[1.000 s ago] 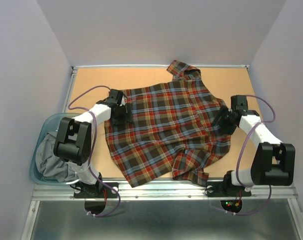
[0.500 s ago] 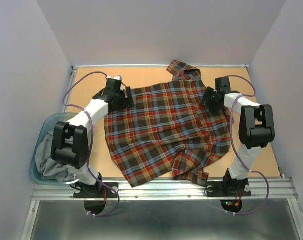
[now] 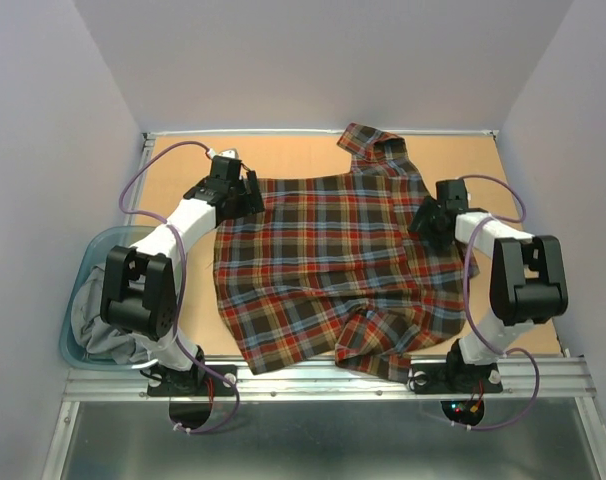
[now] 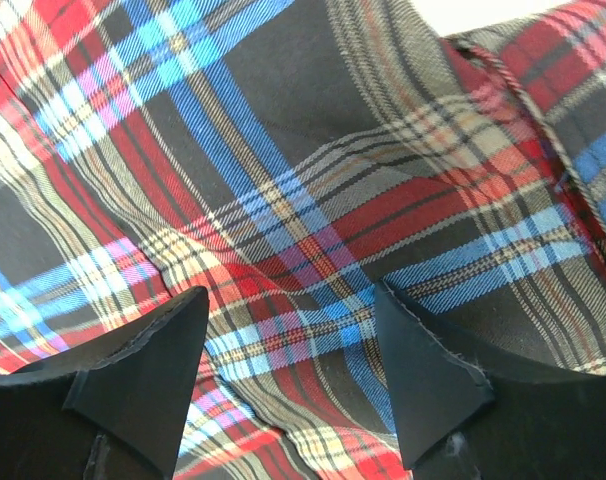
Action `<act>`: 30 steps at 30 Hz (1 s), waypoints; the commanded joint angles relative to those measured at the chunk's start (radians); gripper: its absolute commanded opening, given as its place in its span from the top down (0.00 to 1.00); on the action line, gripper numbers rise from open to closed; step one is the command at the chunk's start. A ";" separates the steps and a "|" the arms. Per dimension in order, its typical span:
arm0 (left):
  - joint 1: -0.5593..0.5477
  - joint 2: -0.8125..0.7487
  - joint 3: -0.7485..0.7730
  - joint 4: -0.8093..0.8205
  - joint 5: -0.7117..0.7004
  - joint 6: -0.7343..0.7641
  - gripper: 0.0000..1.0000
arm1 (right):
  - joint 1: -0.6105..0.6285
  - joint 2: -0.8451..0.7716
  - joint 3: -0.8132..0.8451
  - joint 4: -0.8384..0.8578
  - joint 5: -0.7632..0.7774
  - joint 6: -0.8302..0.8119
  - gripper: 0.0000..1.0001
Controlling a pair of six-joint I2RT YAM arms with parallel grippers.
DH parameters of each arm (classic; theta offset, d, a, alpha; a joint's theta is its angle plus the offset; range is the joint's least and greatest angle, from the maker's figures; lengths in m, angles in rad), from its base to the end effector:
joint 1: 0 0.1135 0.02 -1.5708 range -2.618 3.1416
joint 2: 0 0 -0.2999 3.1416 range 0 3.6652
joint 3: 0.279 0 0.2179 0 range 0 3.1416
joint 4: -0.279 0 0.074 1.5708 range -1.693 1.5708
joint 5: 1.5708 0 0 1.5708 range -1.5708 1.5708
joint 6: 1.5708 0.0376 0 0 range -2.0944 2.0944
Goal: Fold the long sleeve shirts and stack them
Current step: Flatten the shirt out
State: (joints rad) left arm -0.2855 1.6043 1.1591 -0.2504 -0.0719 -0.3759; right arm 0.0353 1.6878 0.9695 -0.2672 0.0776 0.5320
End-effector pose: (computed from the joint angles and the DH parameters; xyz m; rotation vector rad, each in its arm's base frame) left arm 0.3179 -0.0905 0.3057 -0.1412 2.2741 -0.2686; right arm 0.3137 0.0082 0.2257 0.6573 2.4703 0.1203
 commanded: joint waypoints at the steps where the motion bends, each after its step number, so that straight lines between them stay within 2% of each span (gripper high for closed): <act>1: 0.009 -0.021 0.031 0.016 -0.034 -0.009 0.09 | -0.015 -0.095 -0.132 -0.179 0.076 0.029 0.27; 4: 0.011 0.009 0.050 0.029 -0.022 -0.021 0.10 | -0.014 -0.146 -0.128 -0.181 0.065 0.019 0.27; 8: 0.011 0.077 0.119 0.049 0.012 -0.037 0.13 | -0.015 -0.181 0.000 -0.184 0.018 0.008 0.27; 15: 0.011 0.252 0.289 0.082 0.043 -0.055 0.25 | -0.015 -0.094 0.251 -0.132 -0.070 -0.009 0.30; 17: 0.011 0.287 0.333 0.095 0.050 -0.057 0.34 | -0.015 -0.037 0.302 -0.094 -0.099 -0.006 0.33; 21: 0.012 0.391 0.386 0.117 0.064 -0.064 0.42 | -0.015 0.073 0.380 -0.030 -0.148 0.005 0.41; 22: 0.012 0.422 0.401 0.125 0.067 -0.063 0.48 | -0.014 0.120 0.406 -0.008 -0.160 0.013 0.46; 23: 0.012 0.422 0.405 0.125 0.066 -0.061 0.49 | -0.014 0.121 0.406 0.005 -0.160 0.013 0.46; 26: 0.012 0.469 0.409 0.143 0.107 -0.061 0.50 | -0.015 0.211 0.446 0.048 -0.177 0.022 0.57; 30: 0.012 0.496 0.384 0.149 0.095 -0.058 0.50 | -0.020 0.280 0.456 0.091 -0.185 0.019 0.64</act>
State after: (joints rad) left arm -0.2794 2.1094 1.5303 -0.1375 0.0174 -0.4351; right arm 0.0257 1.9427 1.3502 -0.2672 -0.0799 0.5468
